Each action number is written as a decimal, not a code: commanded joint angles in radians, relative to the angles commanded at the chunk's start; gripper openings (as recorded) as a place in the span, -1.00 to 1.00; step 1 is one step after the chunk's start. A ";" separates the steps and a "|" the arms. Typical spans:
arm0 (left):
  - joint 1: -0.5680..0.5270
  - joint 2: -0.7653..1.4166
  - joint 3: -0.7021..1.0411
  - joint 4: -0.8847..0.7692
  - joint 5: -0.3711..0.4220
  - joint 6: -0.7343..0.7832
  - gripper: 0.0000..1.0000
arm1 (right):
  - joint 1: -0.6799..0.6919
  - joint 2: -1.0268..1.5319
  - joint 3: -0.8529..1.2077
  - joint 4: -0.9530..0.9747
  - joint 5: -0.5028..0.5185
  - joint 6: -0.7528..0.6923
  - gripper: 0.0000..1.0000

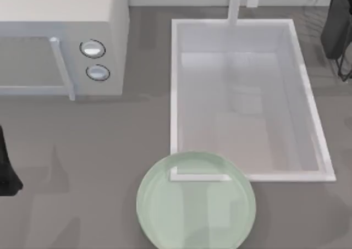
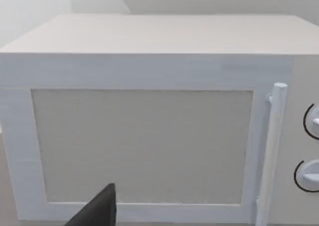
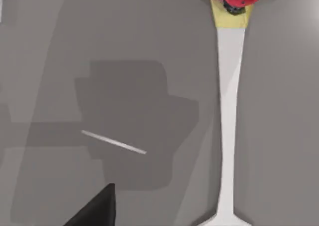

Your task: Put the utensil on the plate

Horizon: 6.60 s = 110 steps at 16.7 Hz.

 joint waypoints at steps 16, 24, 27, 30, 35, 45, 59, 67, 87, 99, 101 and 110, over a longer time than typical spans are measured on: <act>0.000 0.000 0.000 0.000 0.000 0.000 1.00 | -0.011 0.207 -0.037 0.159 0.000 -0.026 1.00; 0.000 0.000 0.000 0.000 0.000 0.000 1.00 | -0.011 0.306 -0.145 0.359 0.000 -0.025 1.00; 0.000 0.000 0.000 0.000 0.000 0.000 1.00 | -0.011 0.306 -0.145 0.359 0.000 -0.025 0.70; 0.000 0.000 0.000 0.000 0.000 0.000 1.00 | -0.011 0.306 -0.145 0.359 0.000 -0.025 0.25; 0.000 0.000 0.000 0.000 0.000 0.000 1.00 | -0.011 0.306 -0.145 0.359 0.000 -0.025 -0.51; 0.000 0.000 0.000 0.000 0.000 0.000 1.00 | -0.011 0.306 -0.145 0.359 0.000 -0.025 -1.00; 0.000 0.000 0.000 0.000 0.000 0.000 1.00 | -0.015 0.082 0.138 -0.119 -0.018 -0.031 -1.00; 0.000 0.000 0.000 0.000 0.000 0.000 1.00 | 0.023 0.095 0.158 -0.124 -0.015 0.029 -1.00; 0.000 0.000 0.000 0.000 0.000 0.000 1.00 | 0.890 0.493 0.500 -0.209 0.000 2.149 -1.00; 0.000 0.000 0.000 0.000 0.000 0.000 1.00 | 1.076 0.551 0.598 -0.173 0.023 2.884 -1.00; 0.000 0.000 0.000 0.000 0.000 0.000 1.00 | 1.076 0.551 0.598 -0.173 0.023 2.884 -1.00; 0.000 0.000 0.000 0.000 0.000 0.000 1.00 | 1.060 0.557 0.621 -0.127 0.000 2.880 -1.00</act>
